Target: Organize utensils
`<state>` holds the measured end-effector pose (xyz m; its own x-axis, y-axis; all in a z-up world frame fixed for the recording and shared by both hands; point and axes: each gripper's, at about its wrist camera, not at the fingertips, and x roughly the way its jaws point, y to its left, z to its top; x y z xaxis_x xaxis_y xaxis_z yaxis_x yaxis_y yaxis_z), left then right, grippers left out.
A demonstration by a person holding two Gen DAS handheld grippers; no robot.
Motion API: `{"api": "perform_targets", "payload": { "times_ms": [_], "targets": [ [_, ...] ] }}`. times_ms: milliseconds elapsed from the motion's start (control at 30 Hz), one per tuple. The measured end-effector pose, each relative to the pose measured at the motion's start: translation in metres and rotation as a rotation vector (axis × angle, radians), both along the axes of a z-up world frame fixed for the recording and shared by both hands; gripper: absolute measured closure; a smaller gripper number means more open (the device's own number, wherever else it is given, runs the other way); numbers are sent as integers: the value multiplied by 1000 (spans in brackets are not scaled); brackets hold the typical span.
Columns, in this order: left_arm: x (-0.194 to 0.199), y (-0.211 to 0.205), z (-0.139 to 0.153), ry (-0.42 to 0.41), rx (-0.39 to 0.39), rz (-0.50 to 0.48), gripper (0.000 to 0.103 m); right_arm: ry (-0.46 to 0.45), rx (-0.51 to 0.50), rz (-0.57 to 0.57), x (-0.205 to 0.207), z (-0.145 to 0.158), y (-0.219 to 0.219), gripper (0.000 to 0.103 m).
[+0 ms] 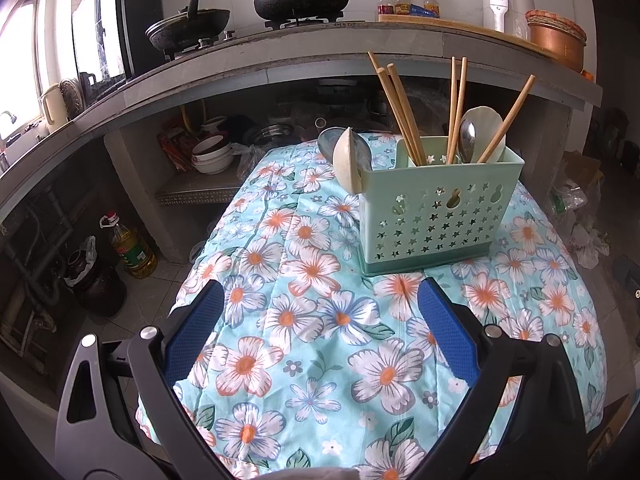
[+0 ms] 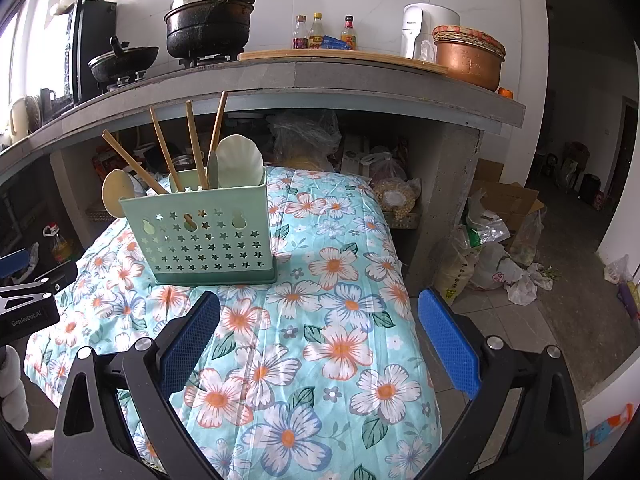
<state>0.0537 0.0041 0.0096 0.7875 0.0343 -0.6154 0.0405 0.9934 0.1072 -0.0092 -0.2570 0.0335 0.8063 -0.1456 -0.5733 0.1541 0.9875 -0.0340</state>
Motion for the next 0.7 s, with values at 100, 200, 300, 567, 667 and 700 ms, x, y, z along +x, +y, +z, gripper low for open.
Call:
{"api": "perform_targets", "payload": {
  "times_ms": [100,200,300,567,667,700],
  "targets": [
    [0,0,0,-1,0,0,9,1,0,0,0,0,0,7],
    [0,0,0,-1,0,0,9,0,-1,1,0,0,0,6],
    [0,0,0,1,0,-1,9,1,0,1,0,0,0,6],
    [1,0,-1,3,2,-4,9,1,-1,1,0,0,0,6],
    [0,0,-1,4,1,-4,9,1,1,0,0,0,0,6],
    [1,0,-1,3,2,-4,9,2,1,0,0,0,0,6]
  ]
}}
